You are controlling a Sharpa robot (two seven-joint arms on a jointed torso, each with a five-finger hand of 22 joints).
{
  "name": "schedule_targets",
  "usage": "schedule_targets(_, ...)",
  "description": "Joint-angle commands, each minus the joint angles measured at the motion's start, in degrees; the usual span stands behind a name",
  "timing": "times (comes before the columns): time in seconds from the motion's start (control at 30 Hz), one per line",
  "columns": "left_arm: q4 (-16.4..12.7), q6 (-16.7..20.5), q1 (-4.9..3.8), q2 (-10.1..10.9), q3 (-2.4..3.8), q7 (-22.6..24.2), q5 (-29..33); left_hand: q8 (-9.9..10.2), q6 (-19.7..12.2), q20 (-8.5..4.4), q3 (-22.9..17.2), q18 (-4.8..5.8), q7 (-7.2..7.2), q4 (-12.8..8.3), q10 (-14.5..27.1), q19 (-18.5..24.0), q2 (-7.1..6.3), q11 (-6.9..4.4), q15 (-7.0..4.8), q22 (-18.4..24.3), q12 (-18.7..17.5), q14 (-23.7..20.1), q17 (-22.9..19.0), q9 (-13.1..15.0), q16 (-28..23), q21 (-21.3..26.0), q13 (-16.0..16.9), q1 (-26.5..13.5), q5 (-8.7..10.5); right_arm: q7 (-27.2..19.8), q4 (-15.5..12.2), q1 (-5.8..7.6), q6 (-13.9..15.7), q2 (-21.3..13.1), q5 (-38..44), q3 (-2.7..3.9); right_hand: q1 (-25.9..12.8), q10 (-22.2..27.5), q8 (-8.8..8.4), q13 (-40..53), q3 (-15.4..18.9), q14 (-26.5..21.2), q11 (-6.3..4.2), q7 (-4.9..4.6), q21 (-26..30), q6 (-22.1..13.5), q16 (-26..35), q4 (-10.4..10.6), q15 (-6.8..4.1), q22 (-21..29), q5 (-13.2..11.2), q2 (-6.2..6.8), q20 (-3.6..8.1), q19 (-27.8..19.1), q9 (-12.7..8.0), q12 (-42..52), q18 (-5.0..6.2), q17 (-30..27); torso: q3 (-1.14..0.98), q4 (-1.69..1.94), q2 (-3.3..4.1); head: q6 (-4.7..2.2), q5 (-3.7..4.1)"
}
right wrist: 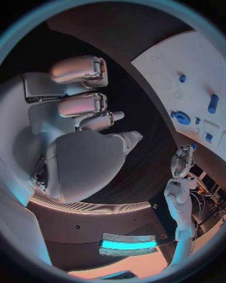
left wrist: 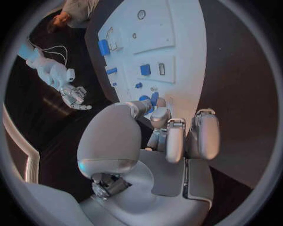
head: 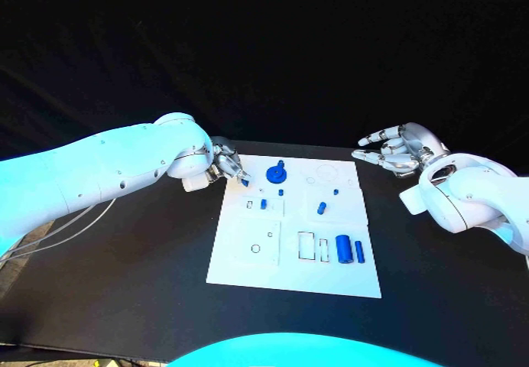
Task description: Assemble the parts on the task board
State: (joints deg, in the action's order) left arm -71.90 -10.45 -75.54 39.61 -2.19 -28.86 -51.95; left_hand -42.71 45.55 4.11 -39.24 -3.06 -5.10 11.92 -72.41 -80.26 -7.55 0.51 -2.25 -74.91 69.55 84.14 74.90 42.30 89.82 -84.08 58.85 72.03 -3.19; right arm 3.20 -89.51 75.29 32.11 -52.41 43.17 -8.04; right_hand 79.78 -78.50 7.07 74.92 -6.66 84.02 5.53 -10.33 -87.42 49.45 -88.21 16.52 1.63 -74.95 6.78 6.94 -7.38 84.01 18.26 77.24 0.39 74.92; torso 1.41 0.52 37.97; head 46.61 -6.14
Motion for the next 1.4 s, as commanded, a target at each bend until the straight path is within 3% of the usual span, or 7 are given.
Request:
schedule_targets(0.03,-2.1,4.2,0.24,0.8,-0.17,1.9,-1.2,-0.3,0.6,-0.22,-9.3,0.22,0.25,-8.6,-0.6,-0.6,-0.14,0.04,-0.38,-3.8,0.3,5.9,15.1,0.5,0.2,-0.5,0.2,-0.9,-0.21,-0.6,0.0,-0.03,-0.4,-0.1,0.2,-0.01,-0.4,0.2,0.14,2.9,0.2,4.5,-0.05,-0.06,0.2,-0.2,0.3,-0.2,-0.55,-13.1,0.1,-0.26,0.41,4.5,-0.1,0.1,0.35,9.1,0.06,0.02,-0.01,0.02,-0.16)
schedule_targets(0.2,-4.2,5.7,0.82,1.5,-0.59,2.6,-3.7,-0.5,0.7,-0.26,-10.0,0.28,0.30,-8.8,-0.8,-0.8,-0.36,-0.02,-0.43,-4.1,0.4,5.9,15.1,0.5,0.2,-0.6,0.4,-1.2,-0.23,-0.6,0.0,-0.05,-0.4,0.0,0.1,-0.03,-0.4,0.2,0.14,2.9,0.2,4.5,-0.05,-0.06,0.2,-0.2,0.3,-0.2,-0.55,-13.1,0.1,-0.26,0.41,4.5,-0.1,0.1,0.35,9.1,0.05,0.12,-0.01,0.02,-0.24)
schedule_targets(0.47,-5.7,6.3,1.98,1.7,-1.07,3.8,-5.3,-0.6,0.9,-0.33,-10.7,0.34,0.37,-9.1,-1.2,-1.1,-0.66,-0.10,-0.51,-4.4,0.6,5.9,15.1,0.6,0.2,-0.8,0.6,-1.6,-0.25,-0.5,0.0,-0.12,-0.5,0.0,0.0,-0.05,-0.4,0.3,0.17,2.9,0.2,4.5,-0.06,-0.05,0.1,-0.1,0.3,-0.1,-0.56,-13.1,0.2,-0.27,0.42,4.6,-0.1,0.1,0.34,9.1,0.14,-0.08,0.20,0.09,-0.29)
schedule_targets(0.67,-6.3,5.4,2.31,1.7,-1.41,3.7,-6.4,-0.6,1.0,-0.36,-11.0,0.34,0.40,-9.2,-1.3,-1.1,-0.76,-0.13,-0.54,-4.4,0.6,5.9,15.1,0.6,0.2,-0.8,0.7,-1.7,-0.28,-0.5,-0.1,-0.15,-0.5,-0.1,0.0,-0.06,-0.4,0.3,0.17,2.9,0.2,4.5,-0.06,-0.05,0.1,-0.1,0.3,-0.1,-0.56,-13.1,0.2,-0.27,0.42,4.6,-0.1,0.1,0.34,9.1,0.03,-0.05,0.20,0.31,-0.18)
schedule_targets(1.4,-5.8,2.8,3.05,1.6,-2.18,3.3,-7.9,-0.7,1.1,-0.39,-11.4,0.35,0.43,-9.4,-1.4,-1.1,-0.95,-0.17,-0.58,-4.4,0.7,5.9,15.1,0.6,0.2,-0.8,0.8,-1.9,-0.33,-0.6,0.0,-0.21,-0.5,-0.1,0.0,-0.06,-0.4,0.3,0.17,2.9,0.2,4.5,-0.06,-0.05,0.1,-0.1,0.3,-0.1,-0.56,-13.1,0.2,-0.27,0.42,4.6,-0.1,0.1,0.34,9.1,0.07,-0.02,0.13,0.87,-0.21)
